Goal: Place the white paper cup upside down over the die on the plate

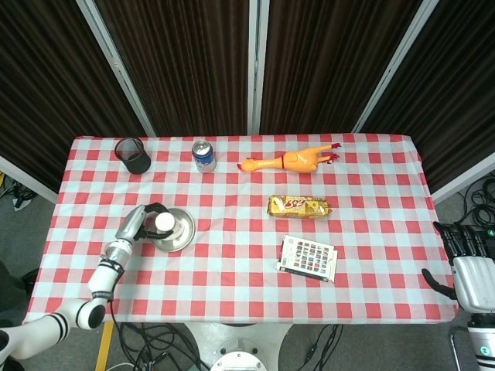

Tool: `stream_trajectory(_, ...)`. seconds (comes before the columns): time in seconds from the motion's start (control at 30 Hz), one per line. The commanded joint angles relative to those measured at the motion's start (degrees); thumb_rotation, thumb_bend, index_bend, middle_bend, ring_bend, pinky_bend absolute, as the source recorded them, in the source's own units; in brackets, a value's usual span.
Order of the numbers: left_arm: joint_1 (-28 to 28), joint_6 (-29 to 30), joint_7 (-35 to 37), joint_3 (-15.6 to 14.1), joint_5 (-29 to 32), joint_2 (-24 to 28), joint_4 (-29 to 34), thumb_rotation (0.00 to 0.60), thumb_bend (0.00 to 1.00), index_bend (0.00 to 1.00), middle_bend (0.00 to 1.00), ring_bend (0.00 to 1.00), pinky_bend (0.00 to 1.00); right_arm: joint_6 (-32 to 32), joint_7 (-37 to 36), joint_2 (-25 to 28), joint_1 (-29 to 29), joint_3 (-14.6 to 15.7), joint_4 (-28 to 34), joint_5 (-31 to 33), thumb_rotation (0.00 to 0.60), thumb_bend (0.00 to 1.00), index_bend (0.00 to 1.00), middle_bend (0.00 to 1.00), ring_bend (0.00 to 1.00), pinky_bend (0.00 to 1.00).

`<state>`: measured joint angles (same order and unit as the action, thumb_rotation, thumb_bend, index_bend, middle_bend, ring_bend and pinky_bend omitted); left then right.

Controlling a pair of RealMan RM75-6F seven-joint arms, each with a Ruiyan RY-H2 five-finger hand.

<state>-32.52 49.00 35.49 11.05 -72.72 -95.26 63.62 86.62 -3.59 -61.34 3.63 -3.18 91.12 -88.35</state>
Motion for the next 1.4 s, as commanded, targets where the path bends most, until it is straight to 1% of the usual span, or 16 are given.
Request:
stream_trajectory(0.03,0.6,0.8,1.2,-1.3,-2.1,0.8,3.4,0.6,0.25,0.51,0.47,0.29,0.19,0.0,-0.1,0.0,0.0,0.0,-0.1,-0.1,0.6,0.17,0.01,0.13,0.0,0.0)
stream_trajectory(0.17,0.4,2.0,0.1,-1.0,-2.5,0.4,3.5,0.6,0.25,0.51,0.47,0.29,0.18,0.3,-0.3,0.2,0.0,-0.1,-0.2,-0.2,0.6,0.17,0.01,0.13,0.0,0.0)
stream_trajectory(0.27,0.4,2.7,-0.5,0.2,-1.4,0.4,2.8,0.6,0.25,0.51,0.47,0.29,0.18,0.5,-0.3,0.3,-0.2,-0.1,-0.2,-0.2,0.6,0.17,0.01,0.13,0.0,0.0)
stream_trajectory(0.43,0.7,3.5,0.2,2.0,0.2,2.0,2.8,0.6,0.25,0.51,0.47,0.29,0.18,0.2,-0.7,0.0,-0.1,-0.1,-0.5,0.1,0.6,0.17,0.01,0.13,0.0,0.0)
stream_trajectory(0.67,0.7,3.0,1.2,4.5,3.2,3.0,0.9,0.6,0.25,0.51,0.47,0.29,0.18,0.2,-0.9,0.1,0.0,-0.1,-0.8,0.0,0.6,0.17,0.01,0.13,0.0,0.0)
stream_trajectory(0.77,-0.2,1.1,0.5,5.3,5.2,2.0,-2.4,0.6,0.25,0.51,0.47,0.29,0.18,0.2,-0.9,0.1,0.0,-0.1,-0.8,0.0,0.6,0.17,0.01,0.13,0.0,0.0)
stream_trajectory(0.93,-2.2,-3.0,-0.6,6.8,8.9,-1.2,-9.4,0.6,0.25,0.51,0.47,0.29,0.18,0.2,-1.0,0.0,-0.2,0.0,-0.8,0.0,0.6,0.17,0.01,0.13,0.0,0.0)
stream_trajectory(1.07,-3.0,-3.9,-1.6,6.9,9.3,-3.3,-13.1,0.6,0.25,0.5,0.44,0.26,0.17,0.4,-0.8,0.1,-0.4,0.0,-0.7,0.2,0.6,0.17,0.01,0.13,0.0,0.0)
stream_trajectory(1.1,-3.1,-4.2,-1.6,6.7,9.2,-3.5,-13.5,0.6,0.25,0.48,0.42,0.24,0.17,0.5,-0.8,0.1,-0.4,0.0,-0.7,0.1,0.6,0.17,0.01,0.13,0.0,0.0)
stream_trajectory(1.13,-3.2,-4.5,-1.7,6.5,8.8,-3.6,-13.8,0.6,0.24,0.43,0.37,0.2,0.16,0.5,-0.8,0.1,-0.4,0.0,-0.7,0.1,0.6,0.17,0.01,0.13,0.0,0.0)
stream_trajectory(1.17,-3.2,-4.3,-1.9,6.4,8.6,-3.7,-14.0,0.6,0.24,0.37,0.32,0.17,0.15,0.5,-0.8,0.1,-0.4,0.0,-0.7,0.0,0.6,0.17,0.01,0.13,0.0,0.0)
stream_trajectory(1.2,-3.1,-3.7,-2.1,6.4,8.3,-4.0,-14.3,0.6,0.24,0.29,0.24,0.13,0.13,0.5,-0.8,0.1,-0.4,0.0,-0.6,0.0,0.6,0.17,0.01,0.13,0.0,0.0)
stream_trajectory(1.23,-2.8,-1.8,-2.5,6.7,8.2,-4.4,-14.7,0.6,0.23,0.23,0.19,0.11,0.11,0.4,-0.8,0.2,-0.4,0.1,-0.6,-0.1,0.6,0.17,0.01,0.13,0.0,0.0)
stream_trajectory(1.3,-2.1,2.1,-3.5,7.2,7.7,-5.0,-15.3,0.6,0.23,0.17,0.13,0.09,0.08,0.5,-0.8,0.3,-0.4,0.1,-0.5,-0.2,0.6,0.17,0.01,0.13,0.0,0.0)
stream_trajectory(1.37,-0.9,6.3,-4.3,7.2,6.5,-4.5,-14.6,0.6,0.23,0.17,0.12,0.09,0.08,0.7,-0.8,0.5,-0.5,0.0,-0.5,-0.2,0.6,0.17,0.01,0.13,0.0,0.0)
stream_trajectory(1.4,0.1,8.4,-4.5,6.7,5.4,-3.3,-13.3,0.6,0.23,0.16,0.12,0.09,0.08,0.9,-0.7,0.7,-0.6,0.0,-0.4,-0.1,0.6,0.17,0.01,0.13,0.0,0.0)
